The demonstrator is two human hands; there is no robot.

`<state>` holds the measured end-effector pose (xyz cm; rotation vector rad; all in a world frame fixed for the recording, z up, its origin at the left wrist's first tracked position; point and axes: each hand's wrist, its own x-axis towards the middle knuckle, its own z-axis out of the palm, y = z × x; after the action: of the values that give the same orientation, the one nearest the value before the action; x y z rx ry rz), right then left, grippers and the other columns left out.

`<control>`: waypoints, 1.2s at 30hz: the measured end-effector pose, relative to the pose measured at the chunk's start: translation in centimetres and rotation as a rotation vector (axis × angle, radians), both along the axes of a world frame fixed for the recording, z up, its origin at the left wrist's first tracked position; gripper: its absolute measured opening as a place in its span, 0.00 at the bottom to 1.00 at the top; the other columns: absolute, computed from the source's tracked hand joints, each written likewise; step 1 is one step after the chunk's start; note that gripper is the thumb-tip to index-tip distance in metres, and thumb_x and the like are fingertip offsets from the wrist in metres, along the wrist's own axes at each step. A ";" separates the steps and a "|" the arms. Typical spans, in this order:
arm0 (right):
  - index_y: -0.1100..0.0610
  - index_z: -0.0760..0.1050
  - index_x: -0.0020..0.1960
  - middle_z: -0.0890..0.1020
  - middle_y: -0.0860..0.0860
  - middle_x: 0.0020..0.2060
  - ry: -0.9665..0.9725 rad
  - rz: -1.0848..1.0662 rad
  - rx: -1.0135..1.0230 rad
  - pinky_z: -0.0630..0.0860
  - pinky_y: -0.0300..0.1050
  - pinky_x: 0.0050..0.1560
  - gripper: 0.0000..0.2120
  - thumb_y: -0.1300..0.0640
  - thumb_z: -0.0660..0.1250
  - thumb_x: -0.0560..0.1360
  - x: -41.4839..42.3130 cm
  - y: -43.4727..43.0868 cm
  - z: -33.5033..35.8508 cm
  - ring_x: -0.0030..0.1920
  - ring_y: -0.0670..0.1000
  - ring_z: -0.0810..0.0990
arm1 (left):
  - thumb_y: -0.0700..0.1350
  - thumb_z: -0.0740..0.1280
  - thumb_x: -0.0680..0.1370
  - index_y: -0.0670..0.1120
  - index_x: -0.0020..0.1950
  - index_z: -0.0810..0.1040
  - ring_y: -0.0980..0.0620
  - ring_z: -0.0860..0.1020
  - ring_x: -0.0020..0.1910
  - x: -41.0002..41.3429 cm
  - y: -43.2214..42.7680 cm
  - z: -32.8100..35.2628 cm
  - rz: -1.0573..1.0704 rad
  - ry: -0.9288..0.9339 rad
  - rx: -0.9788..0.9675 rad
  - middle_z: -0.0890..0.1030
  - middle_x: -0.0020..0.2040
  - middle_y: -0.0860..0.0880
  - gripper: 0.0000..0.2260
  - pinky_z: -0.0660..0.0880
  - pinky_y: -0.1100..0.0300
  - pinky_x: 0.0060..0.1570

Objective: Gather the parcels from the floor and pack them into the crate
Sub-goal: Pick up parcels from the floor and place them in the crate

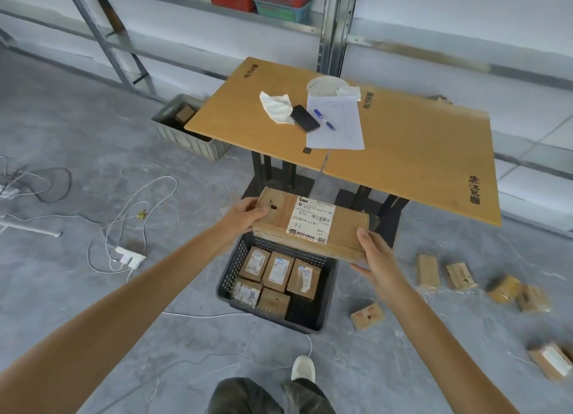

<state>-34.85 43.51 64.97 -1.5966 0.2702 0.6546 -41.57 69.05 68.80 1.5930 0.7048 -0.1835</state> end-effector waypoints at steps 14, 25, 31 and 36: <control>0.54 0.67 0.68 0.74 0.53 0.62 0.351 -0.234 0.018 0.72 0.58 0.64 0.18 0.53 0.61 0.79 7.5 14.9 -35.3 0.62 0.53 0.73 | 0.41 0.65 0.78 0.47 0.56 0.76 0.47 0.78 0.45 12.0 14.3 -35.3 -0.212 0.205 0.073 0.79 0.46 0.46 0.08 0.75 0.54 0.47; 0.53 0.65 0.72 0.72 0.51 0.65 0.427 -0.346 -0.154 0.76 0.48 0.55 0.21 0.54 0.60 0.80 8.2 22.0 -63.4 0.63 0.52 0.72 | 0.37 0.58 0.78 0.46 0.65 0.70 0.47 0.74 0.46 12.1 19.1 -64.7 -0.314 0.403 0.076 0.77 0.53 0.39 0.16 0.76 0.51 0.49; 0.50 0.64 0.72 0.74 0.50 0.63 0.390 -0.274 -0.338 0.78 0.51 0.57 0.22 0.57 0.61 0.80 9.1 24.3 -69.9 0.57 0.52 0.77 | 0.35 0.57 0.78 0.41 0.73 0.61 0.57 0.72 0.37 12.0 18.1 -70.7 -0.201 0.502 0.120 0.72 0.42 0.53 0.23 0.71 0.64 0.36; 0.50 0.61 0.73 0.76 0.47 0.52 0.419 -0.290 -0.279 0.75 0.47 0.58 0.27 0.69 0.58 0.77 10.1 26.4 -71.8 0.44 0.45 0.74 | 0.31 0.53 0.78 0.45 0.78 0.39 0.46 0.44 0.77 12.7 17.9 -71.7 -0.142 0.430 0.194 0.40 0.78 0.47 0.33 0.49 0.65 0.67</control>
<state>-24.75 69.88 -6.79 -1.6272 0.9190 0.7426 -28.83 86.92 -2.94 1.8121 0.9623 -0.5899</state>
